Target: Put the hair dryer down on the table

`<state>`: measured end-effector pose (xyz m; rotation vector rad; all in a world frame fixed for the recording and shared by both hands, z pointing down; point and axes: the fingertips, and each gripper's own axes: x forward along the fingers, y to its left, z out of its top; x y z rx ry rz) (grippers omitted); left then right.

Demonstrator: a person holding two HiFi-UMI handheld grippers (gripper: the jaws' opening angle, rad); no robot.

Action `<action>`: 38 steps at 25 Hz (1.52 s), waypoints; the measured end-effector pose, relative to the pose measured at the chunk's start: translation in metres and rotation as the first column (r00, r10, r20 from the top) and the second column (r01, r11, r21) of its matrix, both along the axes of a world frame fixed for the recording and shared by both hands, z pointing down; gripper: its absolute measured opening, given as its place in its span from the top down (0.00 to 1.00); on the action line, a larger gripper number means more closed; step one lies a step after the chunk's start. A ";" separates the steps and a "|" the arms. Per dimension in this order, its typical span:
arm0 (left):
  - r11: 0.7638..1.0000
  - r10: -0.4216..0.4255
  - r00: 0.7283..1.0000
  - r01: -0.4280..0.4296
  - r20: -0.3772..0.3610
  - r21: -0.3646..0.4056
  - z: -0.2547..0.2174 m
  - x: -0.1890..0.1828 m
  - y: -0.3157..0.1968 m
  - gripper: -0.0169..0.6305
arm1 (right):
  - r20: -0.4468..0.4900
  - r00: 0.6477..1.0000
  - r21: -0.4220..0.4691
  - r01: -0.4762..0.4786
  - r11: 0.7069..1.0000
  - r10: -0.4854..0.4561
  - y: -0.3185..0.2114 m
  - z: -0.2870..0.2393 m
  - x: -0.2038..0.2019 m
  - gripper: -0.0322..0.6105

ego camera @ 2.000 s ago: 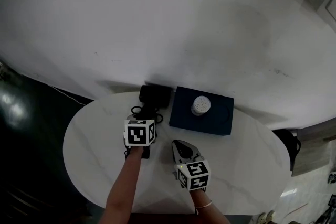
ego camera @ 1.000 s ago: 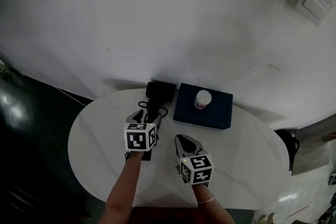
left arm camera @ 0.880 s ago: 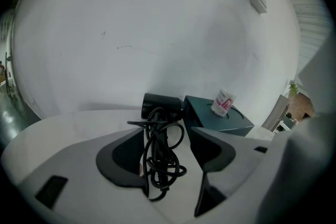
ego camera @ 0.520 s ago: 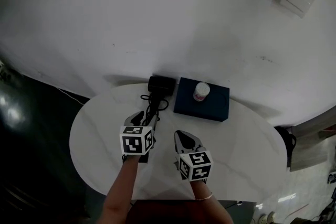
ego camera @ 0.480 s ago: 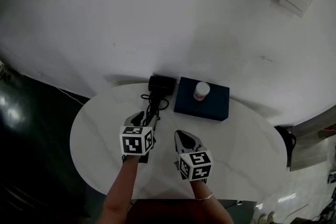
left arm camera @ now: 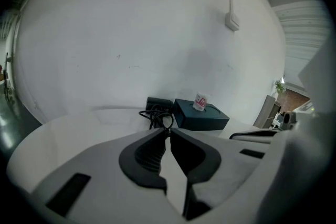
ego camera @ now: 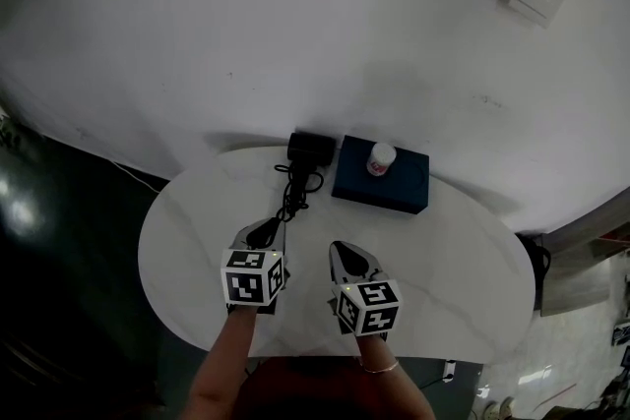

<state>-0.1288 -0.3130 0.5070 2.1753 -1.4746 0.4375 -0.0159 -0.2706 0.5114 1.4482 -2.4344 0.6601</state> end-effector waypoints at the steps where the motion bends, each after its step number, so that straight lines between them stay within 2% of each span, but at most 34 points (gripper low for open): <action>1: 1.000 -0.003 1.000 0.003 -0.006 0.004 -0.002 -0.003 0.006 0.90 | 0.002 1.000 0.004 -0.002 1.000 0.002 0.003 -0.002 -0.001 0.93; 11: 0.998 -0.013 1.000 0.015 -0.028 0.060 -0.017 -0.027 0.058 0.93 | 0.007 1.000 0.057 0.009 0.998 -0.009 0.039 -0.025 -0.017 0.93; 22: 0.994 -0.011 1.000 0.014 -0.028 0.110 -0.034 -0.037 0.102 0.93 | 0.005 1.000 0.097 0.017 0.995 -0.018 0.073 -0.042 -0.027 0.93; 38: 0.991 -0.017 0.998 0.025 -0.060 0.129 -0.042 -0.047 0.146 0.93 | 0.011 1.000 0.127 0.005 0.992 -0.006 0.114 -0.053 -0.032 0.93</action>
